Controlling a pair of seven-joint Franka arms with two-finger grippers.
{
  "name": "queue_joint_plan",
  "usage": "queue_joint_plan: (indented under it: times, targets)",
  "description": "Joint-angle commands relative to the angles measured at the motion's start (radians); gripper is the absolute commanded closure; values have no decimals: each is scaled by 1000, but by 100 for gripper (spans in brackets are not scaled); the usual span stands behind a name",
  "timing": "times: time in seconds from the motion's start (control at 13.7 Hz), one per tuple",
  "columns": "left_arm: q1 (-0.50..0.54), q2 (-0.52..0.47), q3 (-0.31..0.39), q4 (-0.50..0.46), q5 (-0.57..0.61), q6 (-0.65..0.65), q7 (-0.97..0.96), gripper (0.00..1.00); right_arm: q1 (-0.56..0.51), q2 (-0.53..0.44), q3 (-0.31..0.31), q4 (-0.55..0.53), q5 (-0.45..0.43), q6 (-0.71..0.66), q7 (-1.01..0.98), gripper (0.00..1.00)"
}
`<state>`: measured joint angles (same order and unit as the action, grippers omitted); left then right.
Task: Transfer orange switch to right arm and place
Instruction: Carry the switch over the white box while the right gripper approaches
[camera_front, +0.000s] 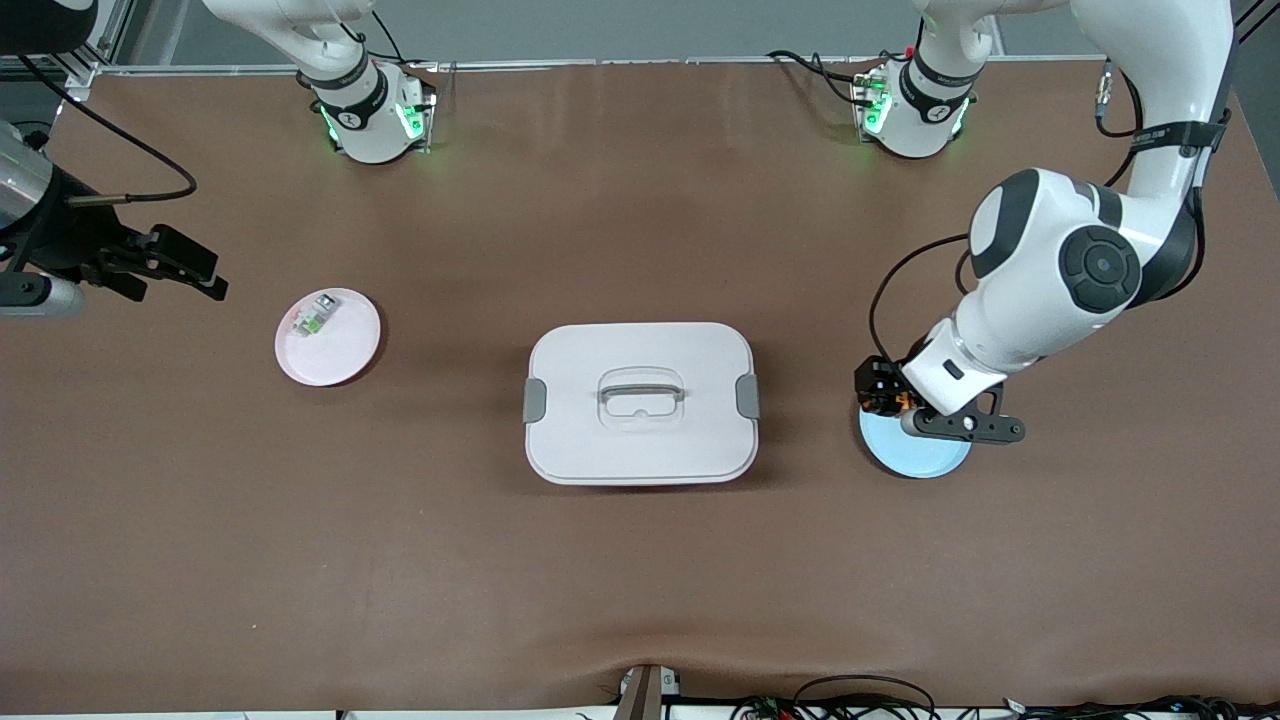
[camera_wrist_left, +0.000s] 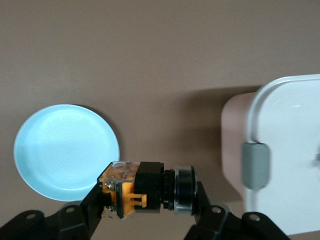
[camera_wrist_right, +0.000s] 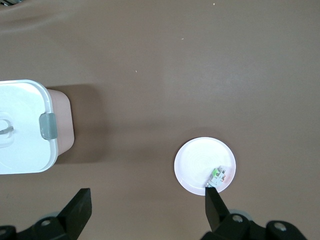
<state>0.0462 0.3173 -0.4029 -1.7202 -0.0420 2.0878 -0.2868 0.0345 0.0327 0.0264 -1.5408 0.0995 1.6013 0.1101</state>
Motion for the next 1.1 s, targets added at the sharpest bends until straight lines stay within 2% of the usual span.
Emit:
queue_joint_plan:
  times: [0.0,0.15,0.29,0.58,0.73,1.02]
  targets:
    - [0,14,-62,54,-19,-46,-168,100,1,-14,-2,-21,22,2,16,0]
    - [-2,17,-99,82,-19,-66,-311,100,-8,-14,-6,-47,136,3,19,0]
    - [-23,23,-131,108,-18,-72,-469,100,-1,-14,-5,-77,161,19,20,0]
    - [-133,72,-131,151,-15,-72,-745,100,5,-17,-2,-166,319,104,28,0]
    - [-199,103,-129,186,-10,-71,-919,100,30,-23,0,-171,353,114,124,0]
    - [-290,170,-126,301,-10,-71,-1177,100,105,-31,0,-180,361,201,238,0]
